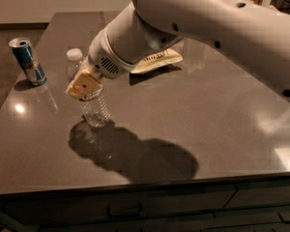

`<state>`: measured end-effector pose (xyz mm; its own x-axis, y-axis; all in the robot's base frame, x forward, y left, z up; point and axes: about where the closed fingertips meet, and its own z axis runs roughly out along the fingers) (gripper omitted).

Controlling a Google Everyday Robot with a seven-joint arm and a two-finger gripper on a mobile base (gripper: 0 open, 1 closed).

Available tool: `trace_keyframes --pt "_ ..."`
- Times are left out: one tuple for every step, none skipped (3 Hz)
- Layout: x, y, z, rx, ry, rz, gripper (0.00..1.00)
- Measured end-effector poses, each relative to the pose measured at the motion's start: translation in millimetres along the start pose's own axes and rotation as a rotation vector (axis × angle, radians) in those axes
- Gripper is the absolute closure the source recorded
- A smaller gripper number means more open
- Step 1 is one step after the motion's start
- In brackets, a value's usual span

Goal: Knock water bottle over

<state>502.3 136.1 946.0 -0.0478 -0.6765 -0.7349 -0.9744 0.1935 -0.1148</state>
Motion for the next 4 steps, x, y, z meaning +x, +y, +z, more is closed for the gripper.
trace_keyframes --pt "-3.3 -22.3 -21.6 0.043 0.052 0.010 0.85" --pt "6.7 -43.1 -45.9 0.077 0.185 -0.004 1.00" --pt "39.9 -50.4 -62.3 0.068 0.377 -0.066 1.00" --pt "71.0 -48.7 -75.4 0.044 0.555 -0.148 1.00"
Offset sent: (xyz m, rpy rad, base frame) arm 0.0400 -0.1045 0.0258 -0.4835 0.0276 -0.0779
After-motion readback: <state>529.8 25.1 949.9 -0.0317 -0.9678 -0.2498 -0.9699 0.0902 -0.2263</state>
